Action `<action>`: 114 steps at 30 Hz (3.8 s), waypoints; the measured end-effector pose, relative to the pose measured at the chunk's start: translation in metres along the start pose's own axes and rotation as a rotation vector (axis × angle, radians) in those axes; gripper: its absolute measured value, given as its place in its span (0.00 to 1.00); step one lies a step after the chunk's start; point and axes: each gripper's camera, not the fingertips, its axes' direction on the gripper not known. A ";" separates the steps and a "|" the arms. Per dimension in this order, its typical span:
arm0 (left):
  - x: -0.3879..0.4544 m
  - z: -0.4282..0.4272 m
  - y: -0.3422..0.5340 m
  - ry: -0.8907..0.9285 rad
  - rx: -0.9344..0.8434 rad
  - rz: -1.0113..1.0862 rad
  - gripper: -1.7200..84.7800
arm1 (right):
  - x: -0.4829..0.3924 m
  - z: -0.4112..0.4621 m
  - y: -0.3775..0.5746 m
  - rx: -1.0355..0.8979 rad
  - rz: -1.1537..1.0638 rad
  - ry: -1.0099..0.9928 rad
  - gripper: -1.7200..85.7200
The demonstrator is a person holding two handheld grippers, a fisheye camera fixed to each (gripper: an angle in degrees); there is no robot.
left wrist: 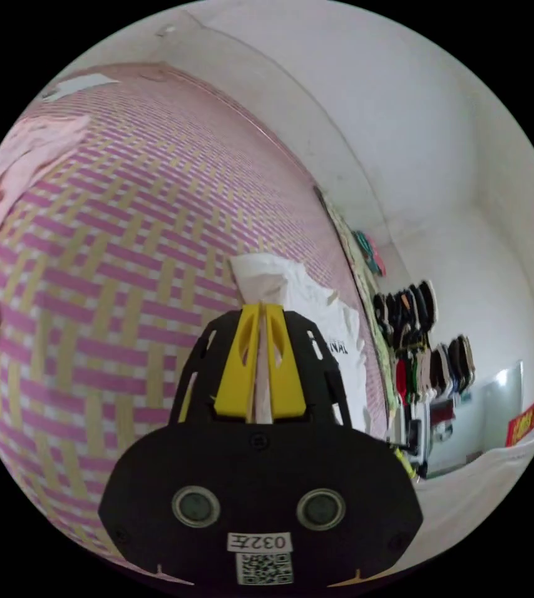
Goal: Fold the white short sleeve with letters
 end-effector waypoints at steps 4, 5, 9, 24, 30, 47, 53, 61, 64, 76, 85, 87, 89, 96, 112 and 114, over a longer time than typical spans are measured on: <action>-0.051 -0.061 0.063 -0.161 0.174 -0.360 0.01 | 0.013 0.010 -0.011 -0.048 0.006 0.022 0.01; -0.056 -0.066 0.072 -0.183 0.179 -0.405 0.01 | 0.016 0.010 -0.012 -0.048 0.014 0.018 0.01; -0.032 -0.072 0.088 -0.235 0.191 -0.317 0.01 | 0.031 0.008 -0.016 -0.064 0.020 0.003 0.01; -0.004 0.033 -0.017 -0.548 -0.085 -0.159 0.01 | 0.086 0.002 -0.013 -0.058 0.023 -0.036 0.01; -0.005 -0.002 0.015 -0.414 0.065 -0.134 0.01 | 0.107 0.000 -0.005 -0.039 0.031 -0.055 0.01; 0.084 0.063 -0.010 -0.186 -0.168 0.191 0.01 | 0.194 -0.073 -0.065 0.290 0.190 -0.219 0.10; 0.205 0.180 -0.011 0.088 -0.431 0.413 0.02 | 0.250 -0.068 -0.129 0.398 0.420 -0.305 0.12; 0.231 0.307 -0.039 0.377 -0.724 0.151 0.08 | 0.226 -0.063 -0.154 0.388 0.334 -0.303 0.03; 0.230 0.317 -0.045 0.345 -0.757 0.124 0.11 | 0.175 -0.082 -0.154 0.419 0.177 -0.157 0.02; 0.228 0.277 -0.054 0.293 -0.647 0.152 0.02 | -0.032 -0.076 -0.153 0.391 -0.341 0.217 0.03; 0.152 0.239 -0.030 0.259 -0.497 -0.009 0.01 | 0.026 -0.136 0.000 0.353 -0.092 0.156 0.08; 0.141 0.237 -0.025 0.284 -0.466 -0.060 0.01 | 0.050 -0.150 0.055 0.354 0.016 0.162 0.09; 0.137 0.234 -0.020 0.294 -0.438 -0.077 0.01 | 0.068 -0.160 0.106 0.342 0.104 0.178 0.10; 0.156 0.220 -0.002 0.299 -0.350 -0.082 0.01 | 0.066 -0.162 0.195 0.374 0.191 0.122 0.11; 0.129 0.109 0.003 0.234 -0.193 0.024 0.01 | -0.174 -0.170 0.202 0.410 -0.409 0.308 0.01; 0.104 0.109 0.009 0.169 -0.209 -0.023 0.01 | -0.189 -0.147 0.196 0.356 -0.462 0.281 0.01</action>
